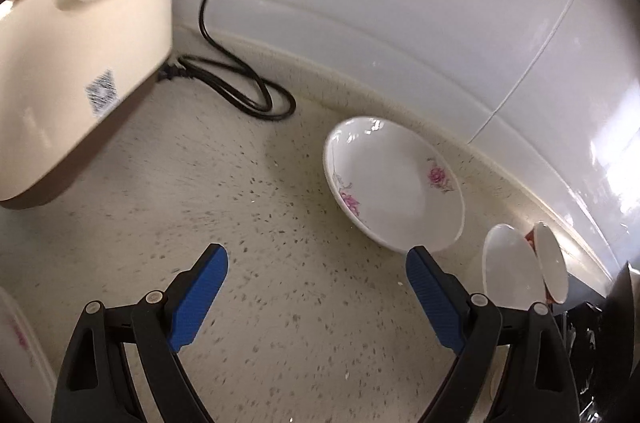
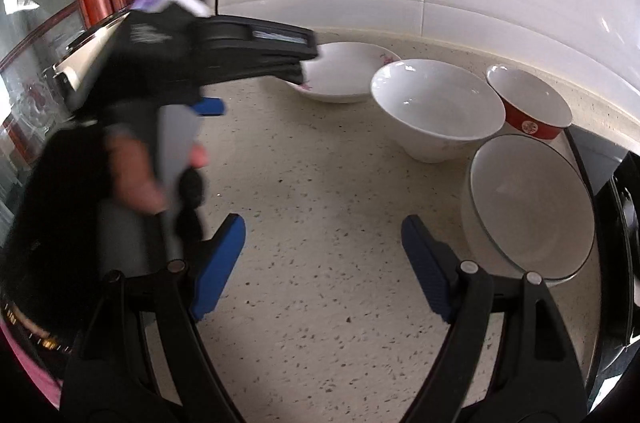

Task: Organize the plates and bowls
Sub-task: 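Move both tools to the rim of the deep pink-flower plate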

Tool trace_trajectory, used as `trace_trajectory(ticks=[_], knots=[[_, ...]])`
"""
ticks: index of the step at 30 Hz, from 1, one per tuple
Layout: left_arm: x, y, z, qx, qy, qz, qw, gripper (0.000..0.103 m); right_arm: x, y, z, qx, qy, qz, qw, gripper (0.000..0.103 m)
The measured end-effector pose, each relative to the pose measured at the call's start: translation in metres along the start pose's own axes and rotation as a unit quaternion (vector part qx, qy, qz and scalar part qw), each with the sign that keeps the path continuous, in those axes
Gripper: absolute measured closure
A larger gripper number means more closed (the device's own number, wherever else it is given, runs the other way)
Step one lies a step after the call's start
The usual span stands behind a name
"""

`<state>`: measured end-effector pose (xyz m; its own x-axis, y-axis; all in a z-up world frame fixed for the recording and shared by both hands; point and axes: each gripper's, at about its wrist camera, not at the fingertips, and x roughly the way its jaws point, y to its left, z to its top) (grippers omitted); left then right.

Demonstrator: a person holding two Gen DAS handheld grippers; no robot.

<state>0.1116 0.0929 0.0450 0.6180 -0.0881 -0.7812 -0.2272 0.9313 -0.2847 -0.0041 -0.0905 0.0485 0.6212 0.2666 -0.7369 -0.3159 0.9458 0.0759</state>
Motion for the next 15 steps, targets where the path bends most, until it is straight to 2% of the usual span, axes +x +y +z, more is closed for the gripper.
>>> trace_trajectory(ticks=[3, 5, 9, 15], knots=[[0.02, -0.004, 0.004, 0.0, 0.023, -0.004, 0.9997, 0.011, -0.001, 0.002, -0.001, -0.003, 0.001, 0.002, 1.0, 0.021], [0.031, -0.01, 0.008, 0.004, 0.029, -0.004, 0.9996, 0.011, -0.003, -0.001, 0.0, -0.001, -0.006, -0.013, 1.0, 0.021], [0.045, -0.017, 0.017, -0.009, 0.031, -0.034, 0.9989, 0.011, -0.003, -0.003, 0.001, 0.003, -0.006, -0.014, 1.0, 0.021], [0.061, -0.007, 0.035, -0.042, 0.019, 0.012, 0.9989, 0.011, -0.004, -0.002, 0.0, 0.003, -0.006, -0.012, 1.0, 0.02]])
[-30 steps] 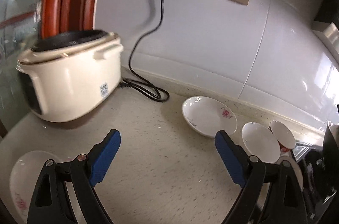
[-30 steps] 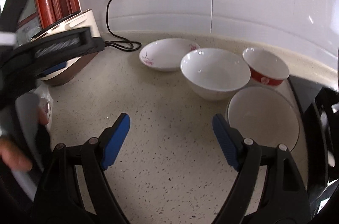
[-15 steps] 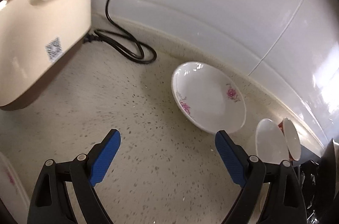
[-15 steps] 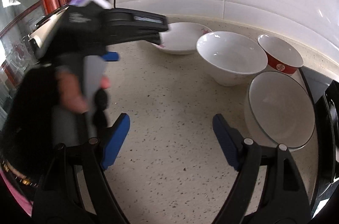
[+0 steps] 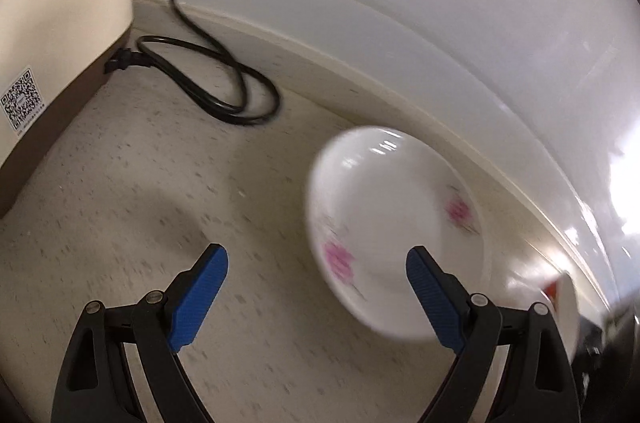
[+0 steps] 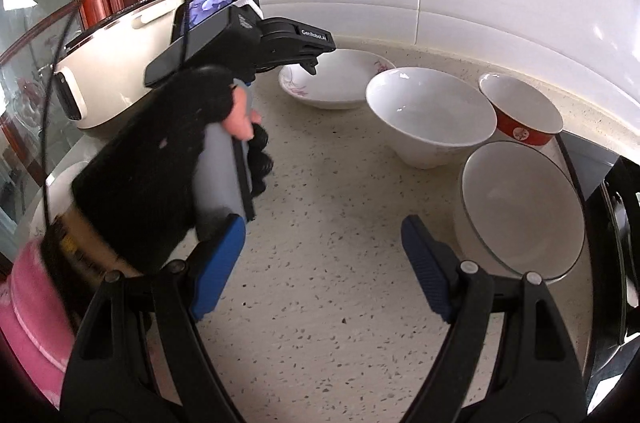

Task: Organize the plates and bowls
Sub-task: 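Move both tools to the rim of the deep pink-flower plate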

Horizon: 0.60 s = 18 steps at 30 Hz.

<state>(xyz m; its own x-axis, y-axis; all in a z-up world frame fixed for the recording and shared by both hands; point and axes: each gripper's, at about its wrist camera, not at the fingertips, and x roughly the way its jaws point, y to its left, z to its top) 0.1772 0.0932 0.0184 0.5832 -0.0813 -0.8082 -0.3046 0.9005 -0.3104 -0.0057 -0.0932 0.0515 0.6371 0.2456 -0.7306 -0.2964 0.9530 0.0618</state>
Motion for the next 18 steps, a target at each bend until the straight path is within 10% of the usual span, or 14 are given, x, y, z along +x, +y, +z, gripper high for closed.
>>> trace_trajectory(ticks=[7, 11, 18], knots=[[0.018, -0.015, 0.015, 0.03, -0.01, 0.023, 0.9992, 0.014, -0.002, -0.006, 0.002, 0.009, -0.01, -0.008, 1.0, 0.02], [0.02, -0.035, 0.006, 0.098, -0.026, 0.044, 0.9938, 0.067, -0.003, -0.009, 0.003, 0.013, -0.013, -0.011, 1.0, 0.02], [-0.005, -0.017, -0.007, 0.082, -0.028, 0.027, 0.9959, 0.088, 0.001, -0.01, 0.004, 0.015, -0.005, -0.008, 1.0, 0.02]])
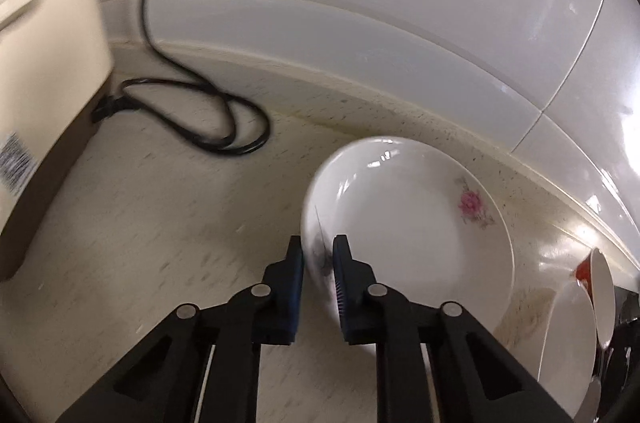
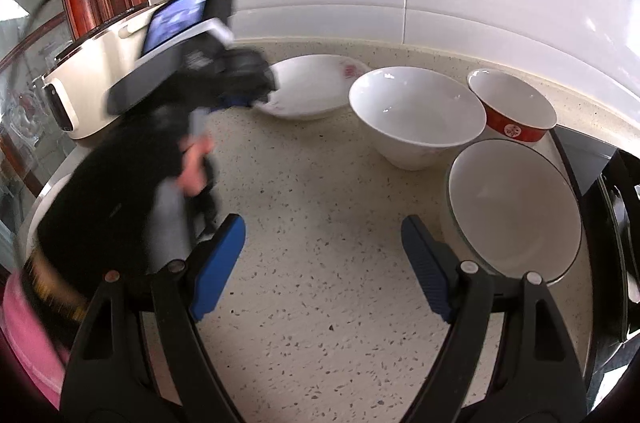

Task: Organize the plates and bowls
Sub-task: 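Move both tools to the rim of the deep pink-flower plate, then close the left tool on the plate rim while the right tool grips it too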

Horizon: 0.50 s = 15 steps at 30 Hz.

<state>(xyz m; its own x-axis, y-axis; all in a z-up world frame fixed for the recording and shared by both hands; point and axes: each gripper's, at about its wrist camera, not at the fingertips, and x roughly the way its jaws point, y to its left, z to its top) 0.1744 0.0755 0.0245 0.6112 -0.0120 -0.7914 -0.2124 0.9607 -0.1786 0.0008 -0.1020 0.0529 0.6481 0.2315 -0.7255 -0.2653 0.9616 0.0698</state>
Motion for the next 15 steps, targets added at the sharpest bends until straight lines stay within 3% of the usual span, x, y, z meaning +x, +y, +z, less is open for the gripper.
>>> trace_trajectory(ticks=[5, 11, 15], knots=[[-0.035, 0.024, -0.035, -0.008, -0.002, 0.012, 0.9999, 0.087, 0.002, -0.002, 0.002, 0.006, 0.004, 0.008, 1.0, 0.02], [-0.082, 0.041, -0.089, 0.023, -0.002, 0.006, 0.9997, 0.086, 0.006, -0.011, 0.002, 0.028, 0.005, 0.008, 1.0, 0.02], [-0.089, 0.036, -0.11, 0.04, -0.006, 0.002, 0.9992, 0.085, 0.01, -0.016, 0.003, 0.039, 0.006, -0.002, 0.999, 0.021]])
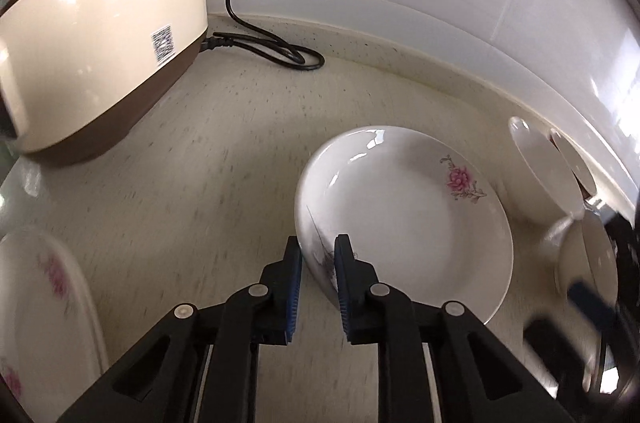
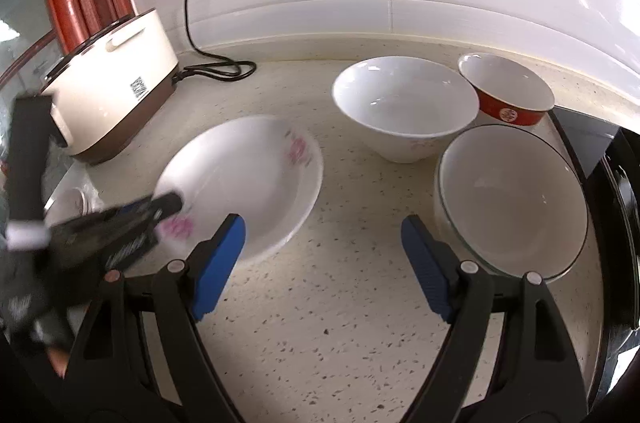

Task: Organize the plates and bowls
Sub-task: 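Close the left tool on the plate rim while the right tool grips it too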

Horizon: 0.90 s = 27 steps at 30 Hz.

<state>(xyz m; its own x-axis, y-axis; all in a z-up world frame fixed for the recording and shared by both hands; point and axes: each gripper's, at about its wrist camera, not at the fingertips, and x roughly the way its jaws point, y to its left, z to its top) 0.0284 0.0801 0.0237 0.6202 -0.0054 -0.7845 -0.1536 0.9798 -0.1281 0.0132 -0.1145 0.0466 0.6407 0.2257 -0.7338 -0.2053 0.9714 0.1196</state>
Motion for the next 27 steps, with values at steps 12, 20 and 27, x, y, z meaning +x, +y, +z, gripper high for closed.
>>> trace_trajectory(ticks=[12, 20, 27], knots=[[-0.023, 0.015, -0.039, 0.04, 0.003, -0.047, 0.9981, 0.078, 0.035, 0.012, -0.007, -0.005, 0.06, 0.009, 0.998, 0.015], [-0.024, 0.014, -0.043, 0.025, -0.005, -0.045, 0.9987, 0.049, 0.037, 0.014, -0.008, -0.006, 0.066, 0.016, 0.998, 0.014], [-0.023, 0.024, -0.041, 0.004, -0.002, -0.019, 0.9998, 0.031, 0.032, 0.009, -0.009, 0.0, 0.064, 0.016, 0.998, 0.014]])
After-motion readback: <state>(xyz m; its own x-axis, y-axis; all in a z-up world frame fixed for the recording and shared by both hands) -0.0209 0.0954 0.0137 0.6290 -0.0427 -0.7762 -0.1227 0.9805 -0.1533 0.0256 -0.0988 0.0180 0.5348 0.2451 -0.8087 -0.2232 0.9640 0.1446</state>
